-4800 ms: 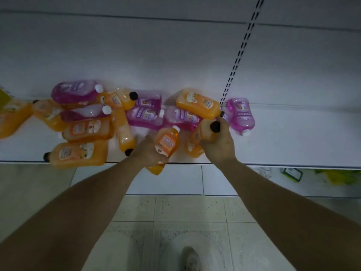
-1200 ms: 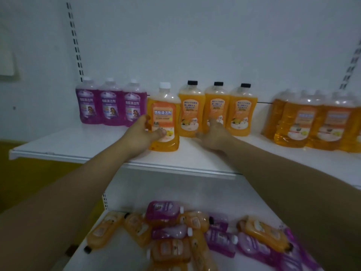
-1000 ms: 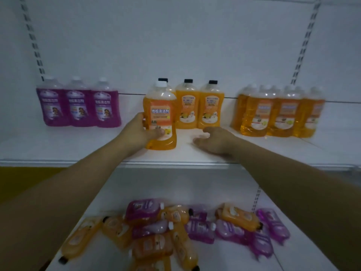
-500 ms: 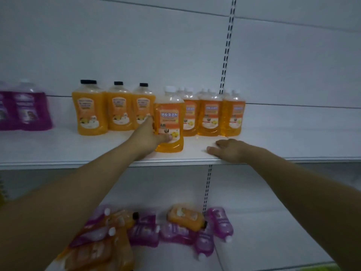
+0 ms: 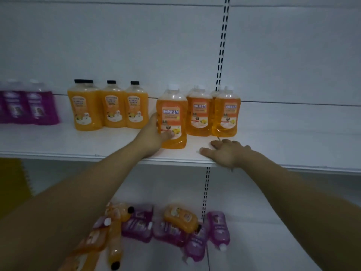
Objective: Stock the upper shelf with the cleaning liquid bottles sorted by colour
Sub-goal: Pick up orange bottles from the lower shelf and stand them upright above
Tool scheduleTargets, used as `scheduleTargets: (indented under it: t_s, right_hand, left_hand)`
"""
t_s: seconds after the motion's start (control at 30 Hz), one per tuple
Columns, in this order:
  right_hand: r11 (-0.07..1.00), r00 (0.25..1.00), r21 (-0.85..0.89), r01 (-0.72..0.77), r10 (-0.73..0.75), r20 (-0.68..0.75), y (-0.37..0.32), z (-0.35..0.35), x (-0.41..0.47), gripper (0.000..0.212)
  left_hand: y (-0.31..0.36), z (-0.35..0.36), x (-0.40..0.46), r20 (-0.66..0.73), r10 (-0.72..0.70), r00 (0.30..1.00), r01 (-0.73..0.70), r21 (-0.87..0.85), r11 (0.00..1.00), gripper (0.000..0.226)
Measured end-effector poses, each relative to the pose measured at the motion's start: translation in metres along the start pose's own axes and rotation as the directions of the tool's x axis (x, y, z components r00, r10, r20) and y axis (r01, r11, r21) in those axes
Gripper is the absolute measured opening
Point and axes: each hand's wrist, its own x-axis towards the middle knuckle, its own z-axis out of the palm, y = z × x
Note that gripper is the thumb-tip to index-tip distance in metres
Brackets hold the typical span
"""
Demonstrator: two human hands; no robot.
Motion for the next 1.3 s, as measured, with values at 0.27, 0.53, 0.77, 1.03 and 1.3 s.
scheduleTargets:
  t_s: [0.27,0.53,0.77,1.03,1.3]
  right_hand:
    - [1.000,0.999,0.016,-0.010,0.010,0.048,-0.006,-0.003,0.010,0.085]
    - [1.000,1.000,0.011,0.011,-0.011,-0.007,-0.003,0.002,0.010,0.087]
    - [1.000,1.000,0.001,0.008,-0.008,-0.018,-0.004,0.003,0.012,0.087]
    - [1.000,1.000,0.012,0.005,-0.004,-0.018,-0.004,0.002,0.010,0.087]
    - [0.991,0.996,0.133,0.012,-0.001,-0.084,-0.003,-0.002,-0.001,0.086]
  left_hand:
    - [0.001,0.006,0.014,0.022,-0.048,0.999,0.047,0.036,0.998,0.092]
    - [-0.014,0.011,0.043,-0.030,-0.094,0.995,0.096,0.089,0.991,0.085]
    - [-0.016,0.011,0.054,0.008,-0.158,0.987,0.156,0.111,0.981,0.088]
    - [-0.009,0.014,0.052,0.026,-0.184,0.983,0.179,0.132,0.975,0.090]
    - [0.016,0.005,-0.011,0.118,-0.108,0.987,0.077,0.243,0.967,0.080]
